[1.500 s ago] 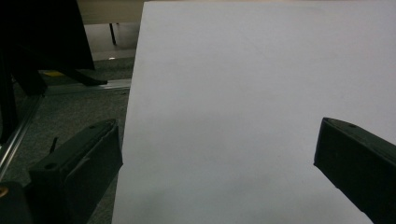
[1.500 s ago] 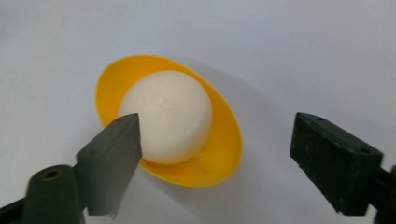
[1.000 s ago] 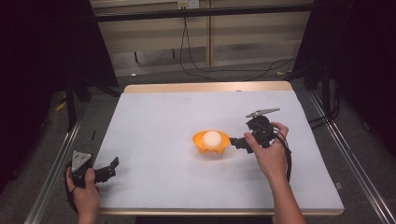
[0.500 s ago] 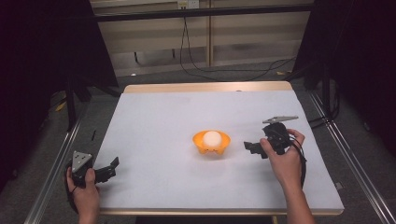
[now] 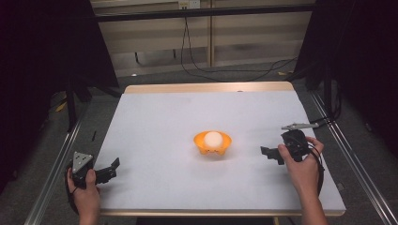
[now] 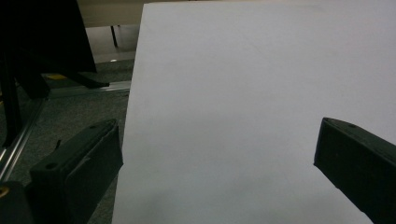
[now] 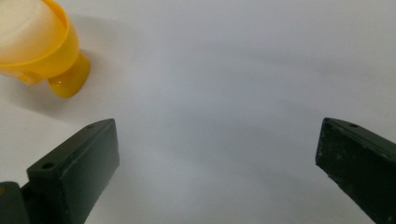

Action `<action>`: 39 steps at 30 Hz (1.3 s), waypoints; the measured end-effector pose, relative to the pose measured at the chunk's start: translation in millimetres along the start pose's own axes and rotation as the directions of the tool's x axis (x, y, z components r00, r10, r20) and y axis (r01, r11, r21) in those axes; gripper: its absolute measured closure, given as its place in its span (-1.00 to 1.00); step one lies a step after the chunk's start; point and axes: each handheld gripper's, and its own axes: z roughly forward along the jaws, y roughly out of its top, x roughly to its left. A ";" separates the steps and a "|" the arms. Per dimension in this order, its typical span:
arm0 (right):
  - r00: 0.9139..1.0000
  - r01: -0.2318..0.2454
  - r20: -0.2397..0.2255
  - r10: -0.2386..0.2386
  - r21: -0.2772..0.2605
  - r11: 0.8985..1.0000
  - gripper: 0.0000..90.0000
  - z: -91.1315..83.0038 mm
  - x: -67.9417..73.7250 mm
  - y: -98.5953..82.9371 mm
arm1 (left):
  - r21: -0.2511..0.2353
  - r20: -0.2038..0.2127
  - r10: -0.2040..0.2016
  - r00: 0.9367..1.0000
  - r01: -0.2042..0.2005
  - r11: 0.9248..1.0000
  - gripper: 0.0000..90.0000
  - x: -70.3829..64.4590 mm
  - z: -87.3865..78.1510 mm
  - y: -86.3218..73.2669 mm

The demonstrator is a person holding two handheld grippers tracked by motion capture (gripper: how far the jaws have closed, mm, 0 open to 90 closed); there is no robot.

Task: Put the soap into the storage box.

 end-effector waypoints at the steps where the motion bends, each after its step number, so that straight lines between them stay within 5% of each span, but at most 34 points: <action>1: 1.000 -0.005 0.002 0.005 -0.004 1.000 -1.00 -0.7 -2.9 -3.0 | 0.001 0.002 0.002 1.000 -0.002 1.000 -0.98 0.4 0.0 0.0; 24: 0.997 -0.064 0.047 0.066 -0.052 0.997 -1.00 -24.7 -42.3 -47.4 | -0.004 -0.002 0.003 1.000 -0.003 1.000 -0.98 0.0 -0.2 -0.2; 39: 0.985 -0.140 0.084 0.149 -0.106 0.985 -1.00 -47.4 -74.4 -87.6 | -0.002 -0.002 0.000 1.000 0.000 1.000 -0.98 0.1 -0.1 -0.1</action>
